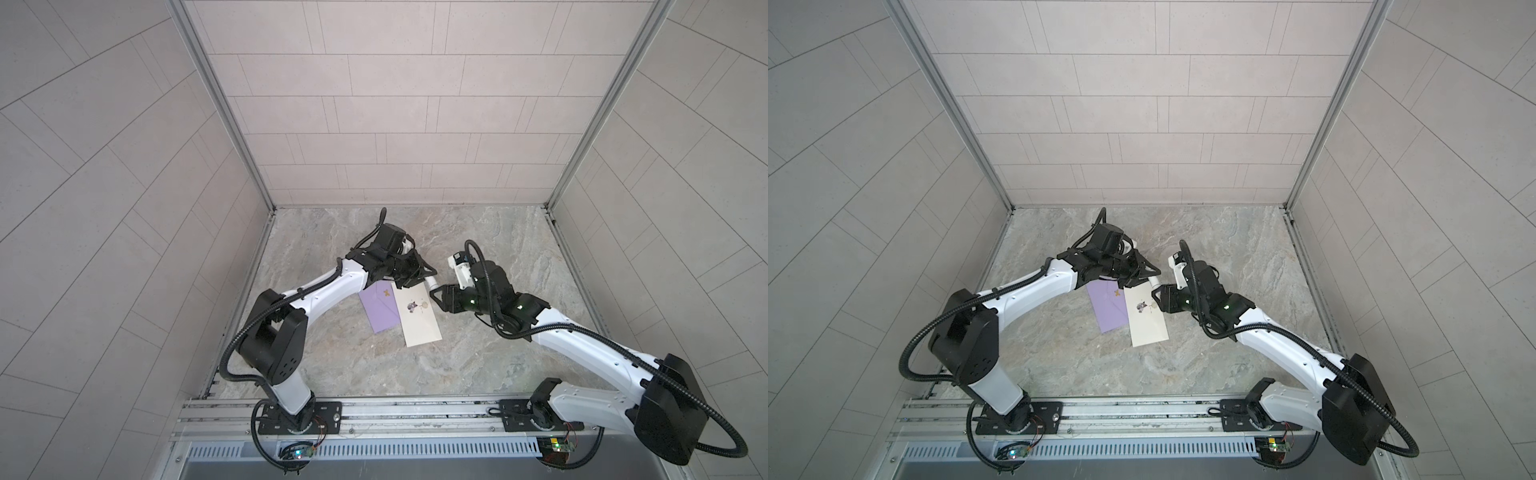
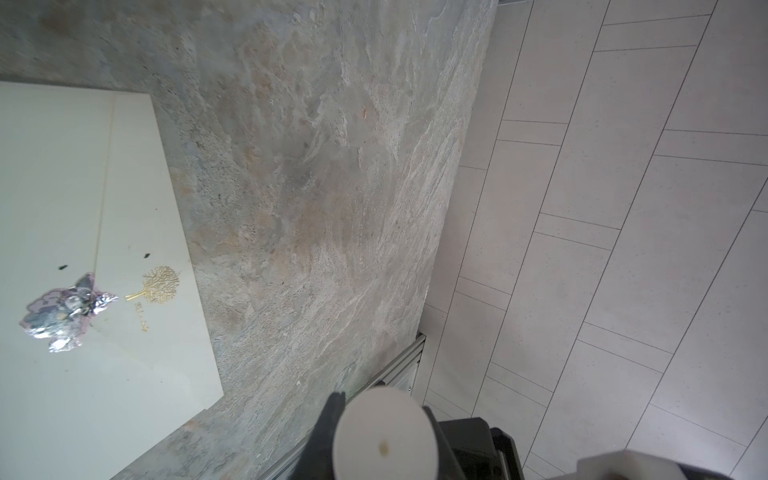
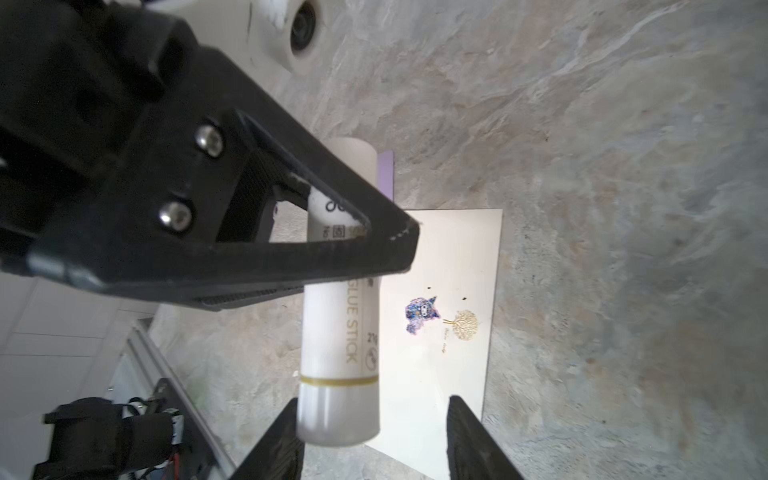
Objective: Place the letter into the envelope and seal it
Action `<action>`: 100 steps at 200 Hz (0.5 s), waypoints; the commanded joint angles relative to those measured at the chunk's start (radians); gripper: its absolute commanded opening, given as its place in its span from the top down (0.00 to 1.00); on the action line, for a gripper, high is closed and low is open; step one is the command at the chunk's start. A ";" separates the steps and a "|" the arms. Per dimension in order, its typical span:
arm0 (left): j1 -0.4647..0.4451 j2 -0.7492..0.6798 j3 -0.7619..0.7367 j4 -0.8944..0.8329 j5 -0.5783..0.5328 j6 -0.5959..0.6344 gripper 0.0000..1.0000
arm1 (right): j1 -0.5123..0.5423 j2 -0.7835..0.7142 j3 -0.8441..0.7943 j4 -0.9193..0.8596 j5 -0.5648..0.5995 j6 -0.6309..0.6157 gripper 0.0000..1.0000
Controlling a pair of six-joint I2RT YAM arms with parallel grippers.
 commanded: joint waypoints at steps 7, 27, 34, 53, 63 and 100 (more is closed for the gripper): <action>0.000 -0.024 0.008 -0.019 0.008 0.016 1.00 | -0.037 -0.016 0.001 0.098 -0.171 0.048 0.46; -0.005 -0.026 0.010 -0.017 0.012 0.019 1.00 | -0.040 -0.002 0.008 0.096 -0.179 0.046 0.47; -0.008 -0.026 0.011 -0.017 0.014 0.019 1.00 | -0.041 0.005 0.013 0.092 -0.179 0.044 0.48; -0.013 -0.027 0.012 -0.015 0.017 0.017 1.00 | -0.044 0.032 0.035 0.083 -0.182 0.032 0.49; -0.015 -0.027 0.013 -0.011 0.018 0.019 1.00 | -0.043 0.049 0.046 0.085 -0.189 0.028 0.49; -0.025 -0.028 0.016 0.000 0.023 0.017 1.00 | -0.043 0.105 0.080 0.100 -0.191 0.028 0.59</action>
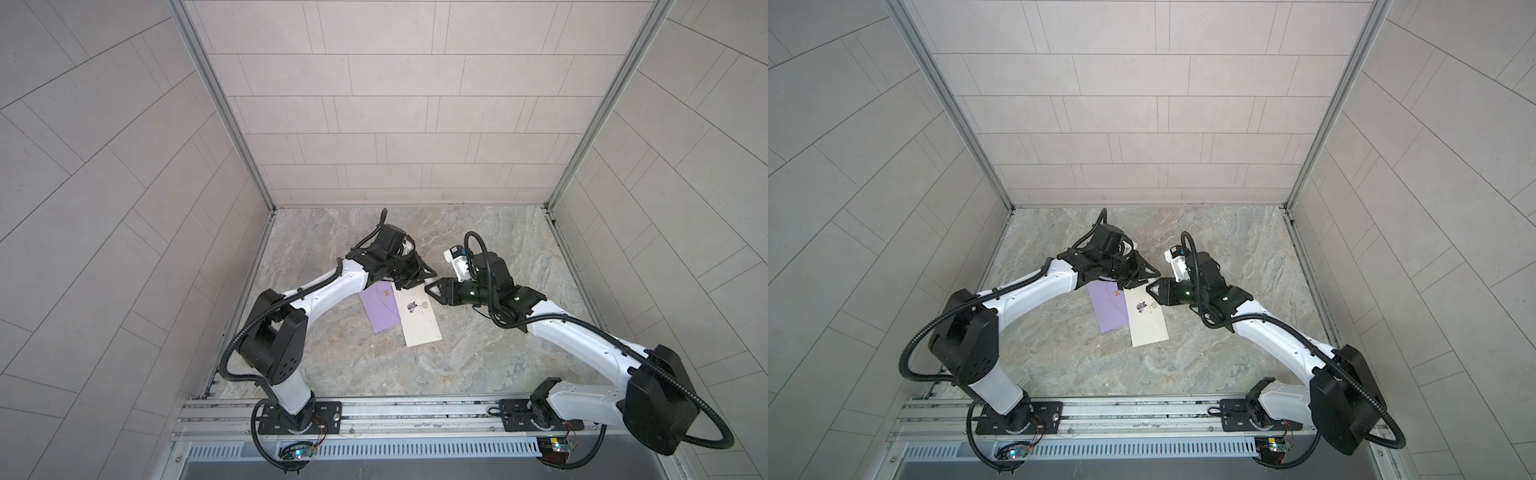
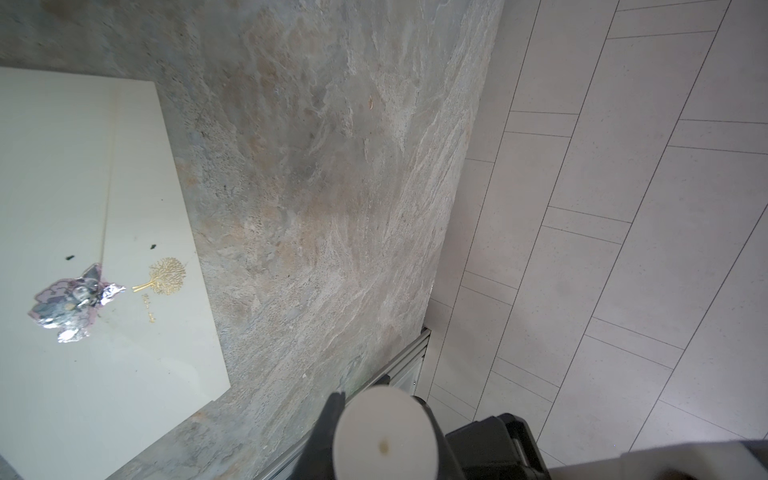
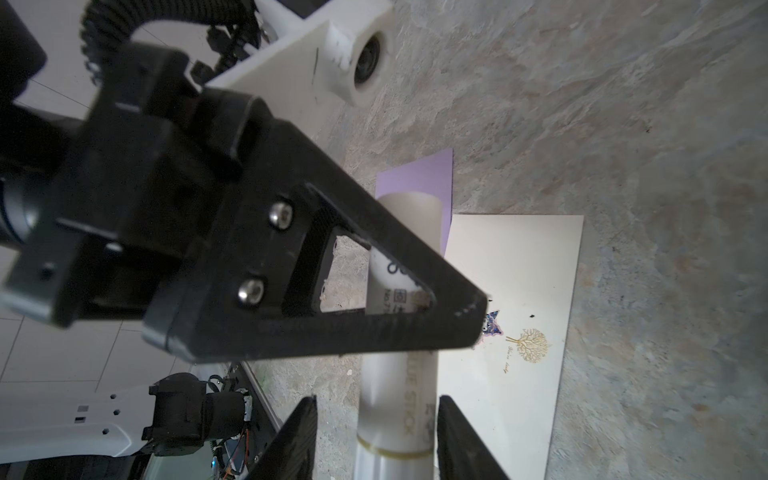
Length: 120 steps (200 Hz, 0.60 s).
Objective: Place the letter into the envelope and seal it
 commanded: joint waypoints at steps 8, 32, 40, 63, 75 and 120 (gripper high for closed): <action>-0.008 -0.030 0.015 0.016 0.012 0.010 1.00 | -0.003 0.029 0.042 0.030 -0.006 -0.003 0.68; 0.000 -0.046 -0.001 0.014 -0.016 0.011 1.00 | -0.003 0.042 0.062 -0.004 0.035 -0.008 0.89; 0.011 -0.061 -0.014 0.005 -0.047 0.019 0.99 | -0.003 0.044 0.065 -0.023 0.054 -0.013 0.91; 0.091 -0.136 -0.059 -0.133 -0.176 0.086 0.73 | -0.001 0.046 0.061 -0.083 0.106 -0.025 0.95; 0.161 -0.186 -0.095 -0.239 -0.263 0.124 0.63 | 0.001 0.044 0.050 -0.099 0.120 -0.026 0.96; 0.391 -0.297 -0.252 -0.506 -0.562 0.331 0.39 | 0.052 0.058 0.025 -0.125 0.159 -0.041 0.96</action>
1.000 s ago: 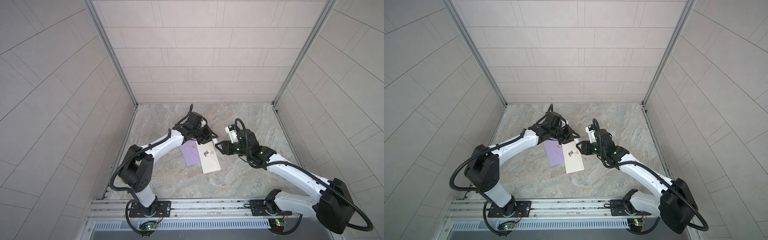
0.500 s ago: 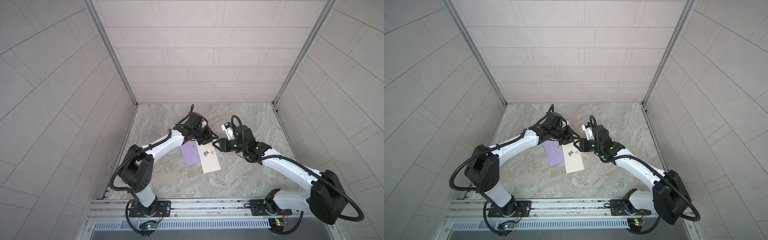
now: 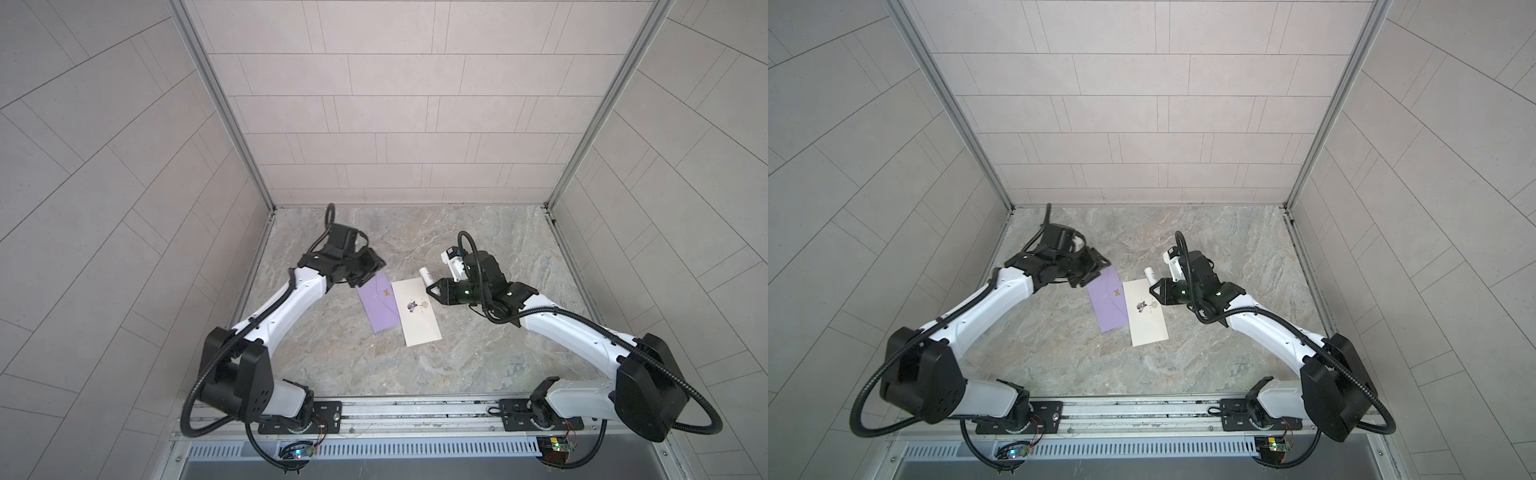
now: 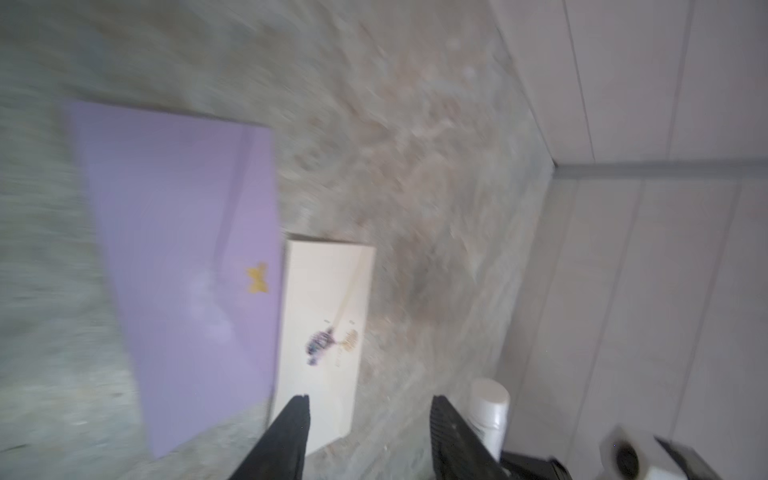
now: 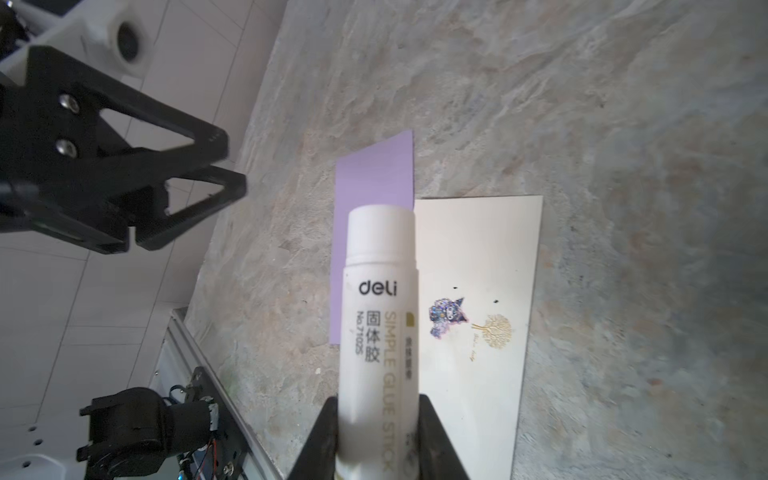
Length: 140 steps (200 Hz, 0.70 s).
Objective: Place the letter into the envelope and seal it
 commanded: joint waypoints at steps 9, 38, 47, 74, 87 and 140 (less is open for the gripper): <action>0.070 0.002 -0.070 -0.300 -0.301 0.190 0.38 | 0.038 0.012 -0.002 -0.035 0.061 -0.023 0.97; 0.080 0.087 -0.053 -0.394 -0.356 0.287 0.38 | 0.064 0.033 0.011 -0.048 0.063 -0.034 0.97; 0.080 0.111 -0.053 -0.397 -0.351 0.301 0.38 | 0.067 0.039 0.015 -0.048 0.062 -0.036 0.97; 0.081 0.150 -0.060 -0.406 -0.421 0.310 0.37 | 0.075 0.057 0.031 -0.063 0.067 -0.042 0.97; 0.081 0.162 -0.067 -0.396 -0.450 0.317 0.37 | 0.077 0.057 0.034 -0.062 0.070 -0.045 0.97; 0.081 0.246 -0.055 -0.329 -0.421 0.315 0.44 | 0.080 0.053 0.038 -0.073 0.068 -0.052 0.97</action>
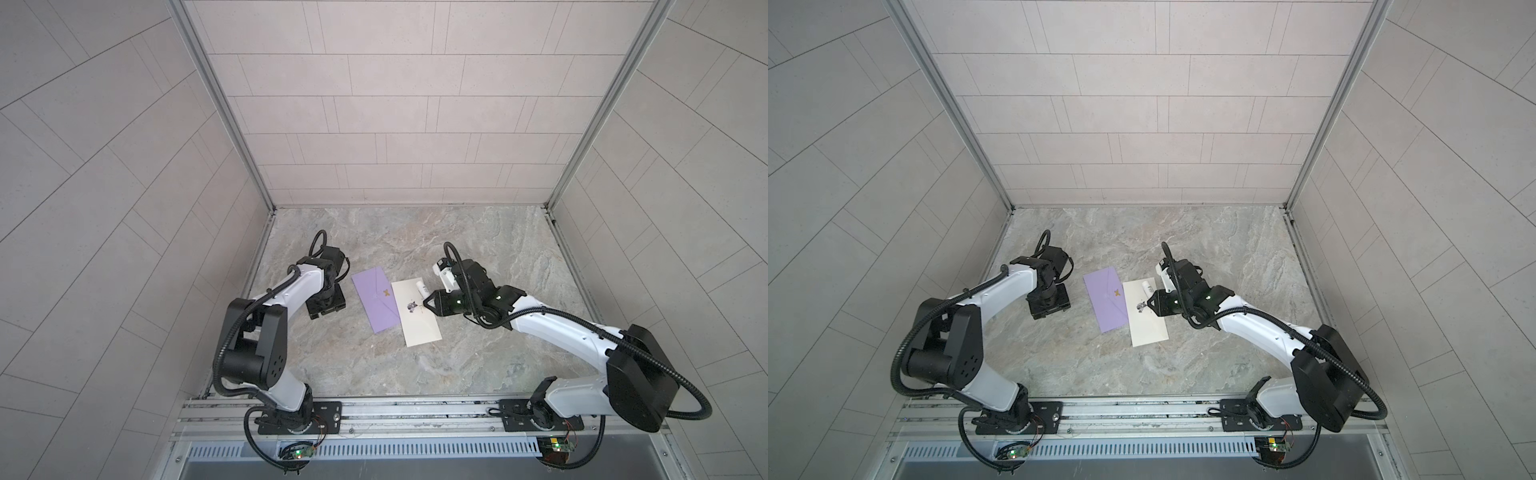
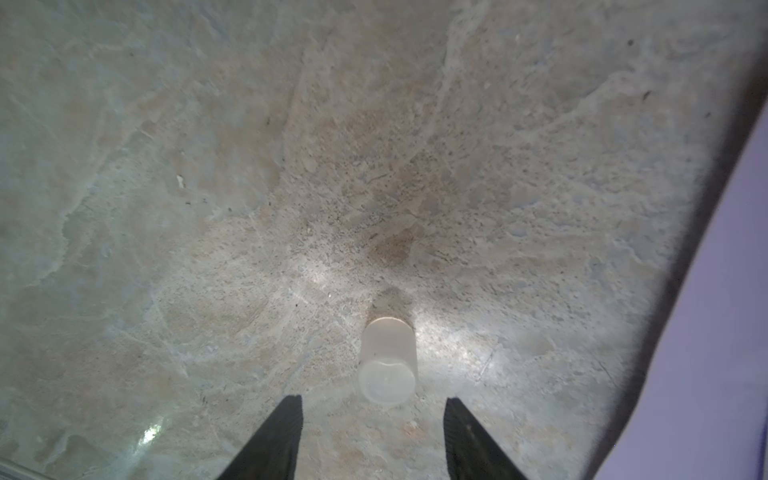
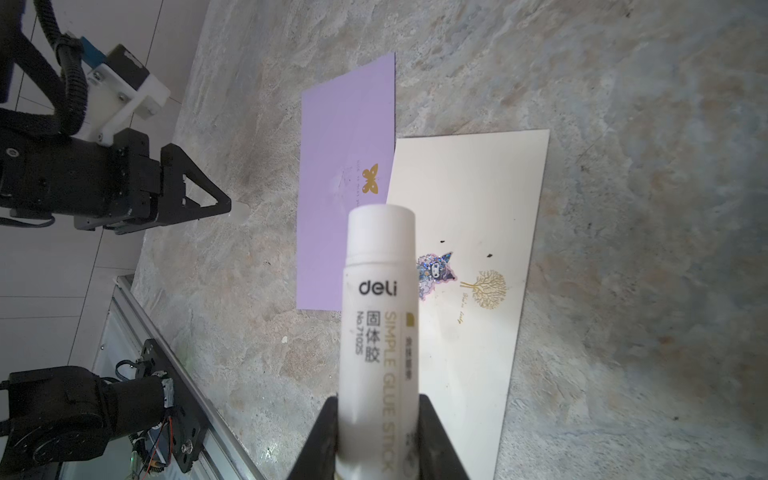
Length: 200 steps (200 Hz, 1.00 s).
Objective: Place the letter into the envelope and seal it
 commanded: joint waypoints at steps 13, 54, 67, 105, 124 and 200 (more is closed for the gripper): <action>0.000 0.041 0.006 0.027 -0.022 0.000 0.46 | 0.005 -0.006 0.034 -0.025 0.019 -0.021 0.97; 0.000 0.059 0.008 0.055 -0.015 -0.014 0.56 | 0.005 -0.019 0.029 -0.033 0.023 -0.027 0.97; 0.001 0.064 0.008 0.054 -0.012 -0.013 0.58 | 0.005 -0.019 0.028 -0.034 0.023 -0.026 0.97; 0.001 0.063 -0.007 0.055 -0.021 -0.011 0.60 | 0.004 -0.026 0.024 -0.037 0.027 -0.028 0.97; 0.001 0.059 -0.011 0.060 -0.016 -0.018 0.66 | 0.004 -0.031 0.024 -0.041 0.031 -0.028 0.97; 0.000 0.003 0.073 0.015 0.148 0.004 0.76 | 0.006 -0.057 0.009 -0.055 -0.011 -0.051 0.98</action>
